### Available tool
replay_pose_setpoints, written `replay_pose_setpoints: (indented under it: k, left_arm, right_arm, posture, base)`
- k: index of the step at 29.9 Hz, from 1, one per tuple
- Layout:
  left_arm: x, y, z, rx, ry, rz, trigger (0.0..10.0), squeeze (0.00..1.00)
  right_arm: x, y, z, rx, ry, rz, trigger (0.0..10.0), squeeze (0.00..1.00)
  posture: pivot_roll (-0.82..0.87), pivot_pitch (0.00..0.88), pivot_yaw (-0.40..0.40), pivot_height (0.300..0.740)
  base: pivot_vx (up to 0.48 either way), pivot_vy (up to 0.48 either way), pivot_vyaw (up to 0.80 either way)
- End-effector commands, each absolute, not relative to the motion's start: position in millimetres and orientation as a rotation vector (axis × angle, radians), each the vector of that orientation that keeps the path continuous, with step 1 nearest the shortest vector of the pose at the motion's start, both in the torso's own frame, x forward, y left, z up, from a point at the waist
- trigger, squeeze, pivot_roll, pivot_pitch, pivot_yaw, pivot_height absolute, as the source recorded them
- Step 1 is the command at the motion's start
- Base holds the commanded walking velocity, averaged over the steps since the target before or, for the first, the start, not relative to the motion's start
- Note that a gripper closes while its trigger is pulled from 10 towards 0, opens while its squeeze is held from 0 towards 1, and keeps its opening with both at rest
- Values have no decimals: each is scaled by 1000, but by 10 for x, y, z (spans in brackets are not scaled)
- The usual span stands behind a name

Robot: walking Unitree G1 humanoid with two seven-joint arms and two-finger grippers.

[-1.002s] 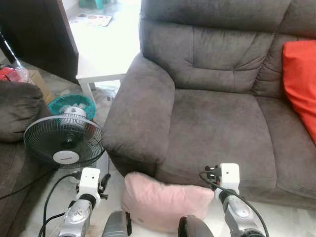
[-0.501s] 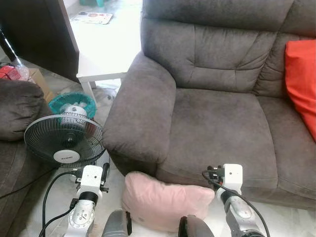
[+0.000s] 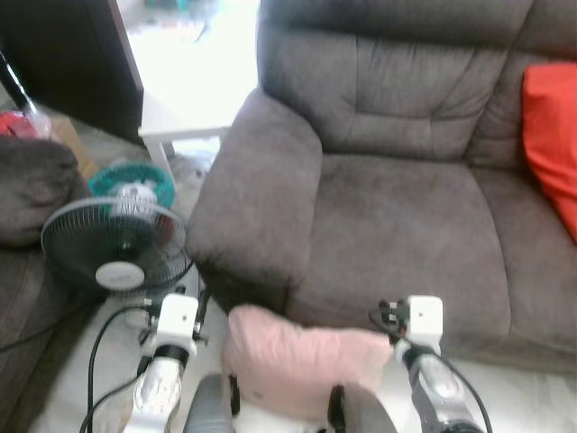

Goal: Move the pillow to the sofa from floor

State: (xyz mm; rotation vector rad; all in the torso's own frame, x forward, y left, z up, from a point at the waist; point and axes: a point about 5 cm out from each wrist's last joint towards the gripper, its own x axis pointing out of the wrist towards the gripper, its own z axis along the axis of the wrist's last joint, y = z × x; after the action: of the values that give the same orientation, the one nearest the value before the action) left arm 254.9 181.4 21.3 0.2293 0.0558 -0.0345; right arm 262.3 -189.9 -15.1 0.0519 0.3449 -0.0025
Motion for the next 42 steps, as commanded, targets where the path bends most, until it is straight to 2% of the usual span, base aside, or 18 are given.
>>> replay_pose_setpoints:
  k: [1, 11, 24, 30, 42]
  left_arm:
    - [2525, 1805, 195, 214, 75, -36, 10000, 0]
    - [2517, 1928, 15, 47, 246, 29, 10000, 0]
    - [2663, 2063, 2, 51, 354, -29, 10000, 0]
    - [2689, 2060, -1, 62, 368, -51, 10000, 0]
    - [2730, 1951, -18, 58, 391, -130, 10000, 0]
  right_arm:
    - [2609, -1903, -158, 39, 346, 1, 10000, 0]
    - [2634, -1862, -132, 36, 328, 36, 10000, 0]
    - [2625, -1846, -165, 11, 367, 66, 10000, 0]
    - [2610, -1853, -178, 3, 377, 81, 10000, 0]
    - [2593, -1847, -187, 30, 372, 79, 10000, 0]
  posture:
    - [193, 100, -44, 553]
    - [191, 99, -45, 553]
    - [186, 110, -50, 553]
    - [188, 113, -52, 553]
    - [188, 117, -52, 553]
  base:
    - [0, 0, 0]
    - [0, 0, 0]
    - [0, 0, 0]
    - [0, 0, 758]
    - [0, 0, 0]
